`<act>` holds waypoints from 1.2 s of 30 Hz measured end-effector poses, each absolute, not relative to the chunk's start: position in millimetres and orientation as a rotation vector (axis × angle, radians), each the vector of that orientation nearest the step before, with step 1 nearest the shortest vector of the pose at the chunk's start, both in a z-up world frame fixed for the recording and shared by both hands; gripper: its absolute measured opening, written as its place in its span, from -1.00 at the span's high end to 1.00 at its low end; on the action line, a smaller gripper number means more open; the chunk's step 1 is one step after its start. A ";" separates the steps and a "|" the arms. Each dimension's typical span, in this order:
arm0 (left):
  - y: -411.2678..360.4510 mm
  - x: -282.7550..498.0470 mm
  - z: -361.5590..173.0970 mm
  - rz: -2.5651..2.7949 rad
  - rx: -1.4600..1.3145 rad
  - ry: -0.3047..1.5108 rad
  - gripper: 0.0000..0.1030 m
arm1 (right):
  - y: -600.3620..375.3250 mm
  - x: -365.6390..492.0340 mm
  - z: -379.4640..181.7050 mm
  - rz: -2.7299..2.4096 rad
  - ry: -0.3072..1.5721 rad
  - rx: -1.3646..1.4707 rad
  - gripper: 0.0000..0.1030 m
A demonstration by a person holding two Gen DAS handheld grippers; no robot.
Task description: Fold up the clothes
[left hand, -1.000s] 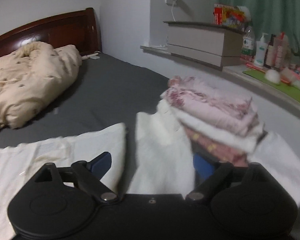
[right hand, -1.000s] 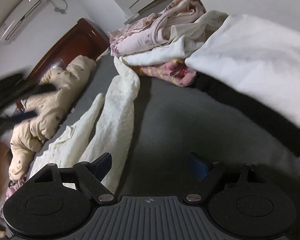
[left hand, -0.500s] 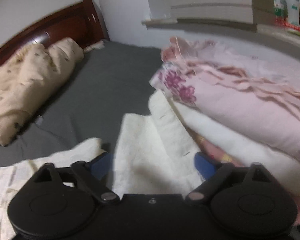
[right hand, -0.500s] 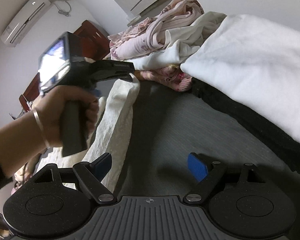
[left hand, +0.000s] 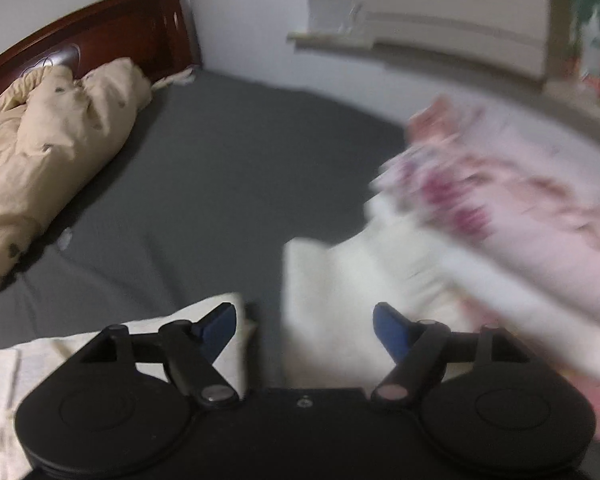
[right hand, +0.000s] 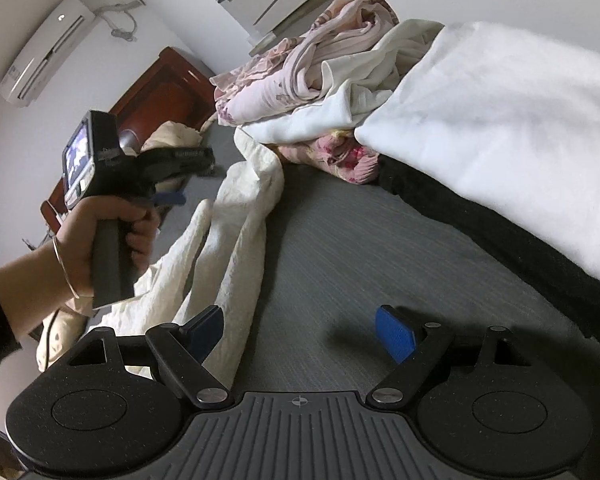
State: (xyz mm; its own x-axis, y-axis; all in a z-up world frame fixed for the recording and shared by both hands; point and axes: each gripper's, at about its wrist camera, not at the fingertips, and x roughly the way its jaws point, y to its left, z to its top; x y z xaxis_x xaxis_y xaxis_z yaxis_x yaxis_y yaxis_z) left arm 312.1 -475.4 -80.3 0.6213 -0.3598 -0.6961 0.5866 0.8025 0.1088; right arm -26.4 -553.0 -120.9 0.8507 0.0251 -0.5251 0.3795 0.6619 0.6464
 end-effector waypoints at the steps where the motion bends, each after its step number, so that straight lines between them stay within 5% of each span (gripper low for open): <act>1: -474.5 315.7 -83.1 -0.548 0.353 0.729 -0.45 | -552.8 -26.4 -120.9 -0.212 0.530 0.832 -0.62; 7: -482.3 321.2 -104.7 -0.579 0.310 0.817 -0.37 | -552.8 -26.7 -121.5 -0.211 0.528 0.823 -0.62; 9: -486.7 318.5 -109.7 -0.598 0.298 0.830 0.27 | -552.8 -25.0 -122.3 -0.212 0.525 0.818 -0.62; 11: -487.4 314.8 -105.7 -0.609 0.265 0.827 0.72 | -552.3 -22.1 -122.8 -0.218 0.525 0.811 -0.62; 12: -486.6 313.4 -101.3 -0.616 0.250 0.829 0.80 | -551.6 -20.3 -122.7 -0.222 0.526 0.805 -0.63; 19: -438.8 275.0 -15.0 -0.762 0.107 0.729 0.82 | -547.1 -10.7 -122.5 -0.238 0.529 0.790 -0.75; 28: -287.3 179.7 113.8 -0.980 -0.105 0.485 0.81 | -534.7 -14.5 -123.2 -0.244 0.532 0.752 -0.75; 36: -136.4 120.8 139.0 -0.884 -0.104 0.407 0.81 | -501.1 -15.0 -117.4 0.164 0.482 0.890 -0.75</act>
State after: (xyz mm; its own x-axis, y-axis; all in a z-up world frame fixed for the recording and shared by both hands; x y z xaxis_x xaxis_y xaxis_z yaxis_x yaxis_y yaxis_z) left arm 120.8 -136.4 139.0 0.5630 -0.7689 -0.3029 0.7298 0.6346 -0.2543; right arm -15.0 -501.1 -117.4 0.8814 0.3331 -0.3348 0.0595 0.6248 0.7785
